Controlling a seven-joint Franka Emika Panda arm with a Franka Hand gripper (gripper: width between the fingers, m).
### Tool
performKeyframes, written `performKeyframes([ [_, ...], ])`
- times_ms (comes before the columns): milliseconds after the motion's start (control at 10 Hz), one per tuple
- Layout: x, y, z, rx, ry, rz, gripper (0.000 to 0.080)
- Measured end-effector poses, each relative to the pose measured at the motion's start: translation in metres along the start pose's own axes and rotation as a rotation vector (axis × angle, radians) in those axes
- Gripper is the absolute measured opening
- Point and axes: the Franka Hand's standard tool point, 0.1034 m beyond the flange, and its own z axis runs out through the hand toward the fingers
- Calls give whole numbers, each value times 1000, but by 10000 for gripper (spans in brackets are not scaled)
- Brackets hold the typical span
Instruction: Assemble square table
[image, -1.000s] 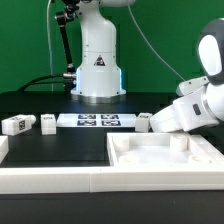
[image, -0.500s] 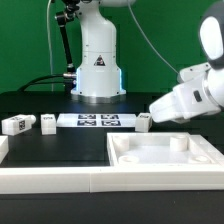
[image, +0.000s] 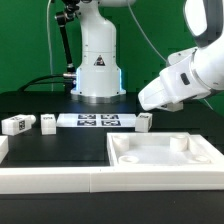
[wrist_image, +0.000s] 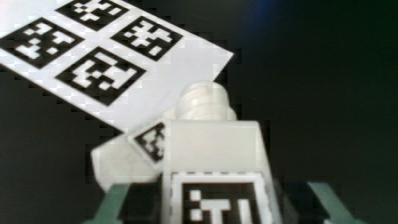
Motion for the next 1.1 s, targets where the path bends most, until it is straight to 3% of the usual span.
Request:
performKeyframes([
  [100,3,8,6,6,82,-21,287],
  [200,-12,17,-1,11,103,-34,287],
  [500,-40,45,-43,-13,286,-41,287],
  [600,-38,49,-51,-28,375,-30,287],
  [900,-34,57,-51,-59,570,-15,287],
  [1000,-34,60,-50,-64,624,-15,287],
  [1100,-33,66,-52,-53,644,-22,287],
])
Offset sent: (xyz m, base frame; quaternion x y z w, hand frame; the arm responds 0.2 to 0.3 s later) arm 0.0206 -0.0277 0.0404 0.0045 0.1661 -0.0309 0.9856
